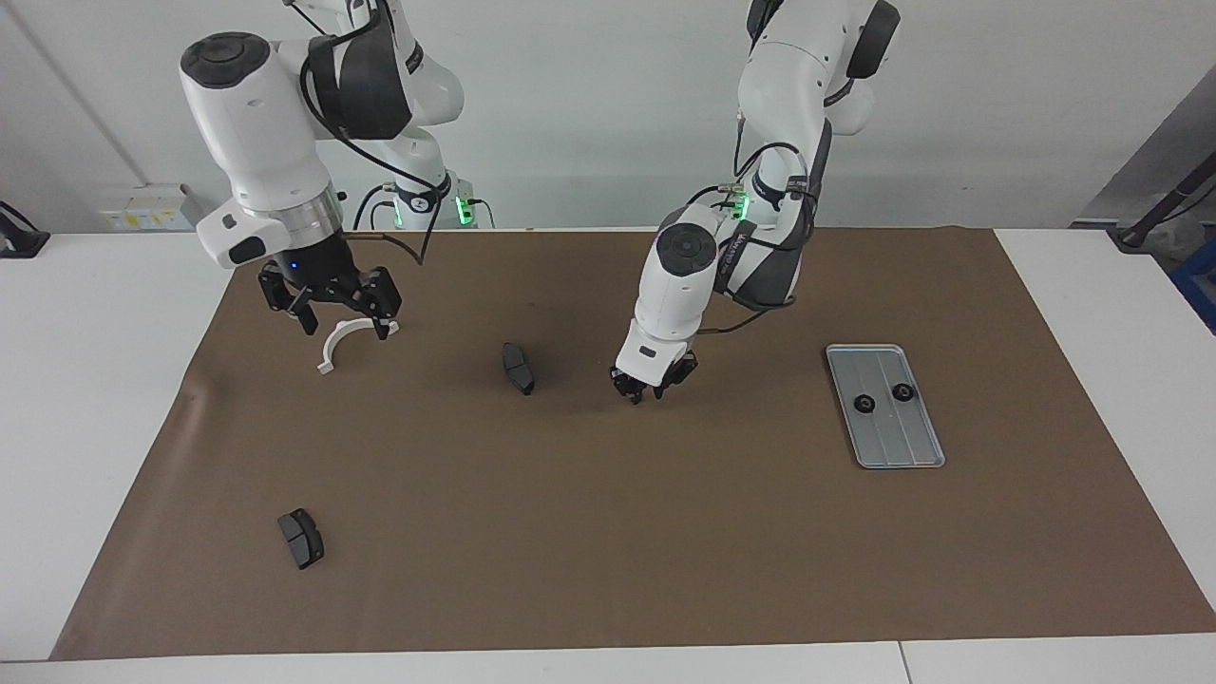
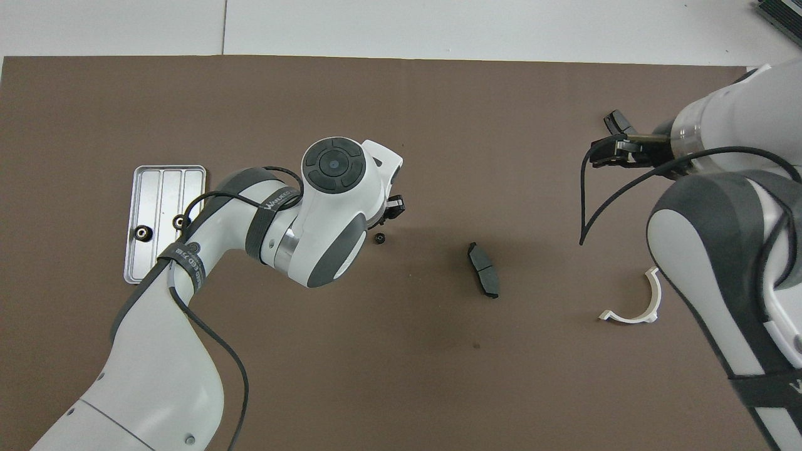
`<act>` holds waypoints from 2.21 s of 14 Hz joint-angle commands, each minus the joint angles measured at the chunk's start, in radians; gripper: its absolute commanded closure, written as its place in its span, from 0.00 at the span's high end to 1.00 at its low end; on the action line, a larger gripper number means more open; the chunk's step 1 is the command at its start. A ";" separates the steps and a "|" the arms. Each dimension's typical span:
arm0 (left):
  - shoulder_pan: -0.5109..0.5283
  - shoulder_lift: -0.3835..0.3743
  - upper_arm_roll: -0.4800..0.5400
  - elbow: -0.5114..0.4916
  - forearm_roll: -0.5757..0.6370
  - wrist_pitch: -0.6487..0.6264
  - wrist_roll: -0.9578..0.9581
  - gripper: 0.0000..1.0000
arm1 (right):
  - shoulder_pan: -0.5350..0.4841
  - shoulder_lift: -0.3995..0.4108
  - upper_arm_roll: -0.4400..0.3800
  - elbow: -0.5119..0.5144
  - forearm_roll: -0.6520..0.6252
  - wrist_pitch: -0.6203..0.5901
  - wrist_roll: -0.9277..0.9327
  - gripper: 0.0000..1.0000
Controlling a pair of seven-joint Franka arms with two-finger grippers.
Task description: Pick bearing gear from pile to tray
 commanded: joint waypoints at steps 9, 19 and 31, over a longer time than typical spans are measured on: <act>-0.044 -0.001 0.016 -0.121 0.017 0.129 -0.019 0.40 | 0.086 -0.083 -0.220 0.113 0.010 -0.287 -0.234 1.00; -0.064 -0.011 0.015 -0.158 0.019 0.133 -0.032 0.40 | 0.069 -0.105 -0.221 0.082 0.021 -0.308 -0.234 1.00; -0.079 -0.025 0.015 -0.165 0.019 0.087 -0.030 0.37 | 0.080 -0.096 -0.219 0.068 0.016 -0.324 -0.231 1.00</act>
